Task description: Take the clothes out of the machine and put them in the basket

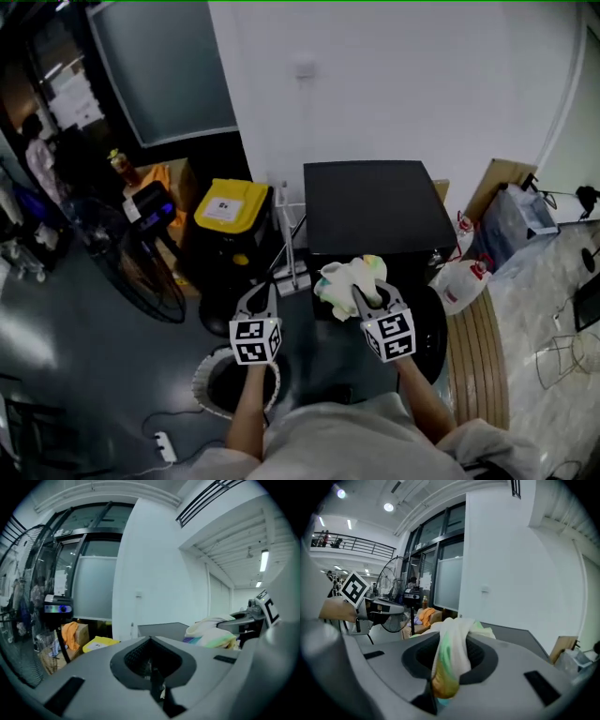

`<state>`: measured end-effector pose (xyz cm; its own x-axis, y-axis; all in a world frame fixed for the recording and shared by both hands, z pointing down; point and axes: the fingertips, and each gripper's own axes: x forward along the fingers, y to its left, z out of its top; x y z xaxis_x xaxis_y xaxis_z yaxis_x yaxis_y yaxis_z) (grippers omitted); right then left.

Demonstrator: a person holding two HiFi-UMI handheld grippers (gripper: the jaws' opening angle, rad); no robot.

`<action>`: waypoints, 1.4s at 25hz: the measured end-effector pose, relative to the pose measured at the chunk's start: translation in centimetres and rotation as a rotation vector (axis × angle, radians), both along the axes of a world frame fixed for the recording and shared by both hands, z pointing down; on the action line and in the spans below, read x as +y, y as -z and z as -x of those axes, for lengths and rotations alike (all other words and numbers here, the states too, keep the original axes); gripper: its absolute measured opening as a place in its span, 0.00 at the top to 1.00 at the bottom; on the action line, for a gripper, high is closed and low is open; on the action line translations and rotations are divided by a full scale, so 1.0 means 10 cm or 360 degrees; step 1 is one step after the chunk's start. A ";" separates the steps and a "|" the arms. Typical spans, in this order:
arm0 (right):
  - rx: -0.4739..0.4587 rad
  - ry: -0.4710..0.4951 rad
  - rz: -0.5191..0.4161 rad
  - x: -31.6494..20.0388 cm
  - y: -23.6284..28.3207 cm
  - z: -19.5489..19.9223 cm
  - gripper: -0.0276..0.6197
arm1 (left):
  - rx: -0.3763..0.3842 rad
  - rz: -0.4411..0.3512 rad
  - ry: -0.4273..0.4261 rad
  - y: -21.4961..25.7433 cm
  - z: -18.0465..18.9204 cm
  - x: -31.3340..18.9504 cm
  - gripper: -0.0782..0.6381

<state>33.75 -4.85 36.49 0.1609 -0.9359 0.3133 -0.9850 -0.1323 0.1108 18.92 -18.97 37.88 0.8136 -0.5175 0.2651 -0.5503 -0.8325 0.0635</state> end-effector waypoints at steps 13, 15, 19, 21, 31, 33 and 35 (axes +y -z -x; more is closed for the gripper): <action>-0.0075 0.0727 0.0082 -0.83 -0.34 2.67 0.81 | -0.0070 0.0188 0.0710 -0.57 3.03 0.05 0.87; -0.0090 0.0820 0.0101 -0.86 -0.42 3.03 0.81 | -0.0071 0.0201 0.0816 -0.60 3.44 0.11 0.87; -0.0105 0.0998 0.0144 -0.96 -0.59 3.72 0.81 | -0.0068 0.0217 0.1029 -0.66 4.23 0.27 0.87; -0.0108 0.1067 0.0178 -0.98 -0.70 4.00 0.81 | -0.0070 0.0245 0.1119 -0.74 4.54 0.39 0.87; -0.0122 0.1276 0.0380 -1.02 -1.40 4.86 0.81 | -0.0053 0.0330 0.1348 -1.07 5.34 0.43 0.87; -0.0121 0.1309 0.0450 -1.00 -1.61 4.96 0.81 | -0.0052 0.0362 0.1373 -1.17 5.39 0.43 0.87; -0.0117 0.1330 0.0514 -1.00 -1.84 5.06 0.81 | -0.0052 0.0398 0.1392 -1.29 5.45 0.43 0.87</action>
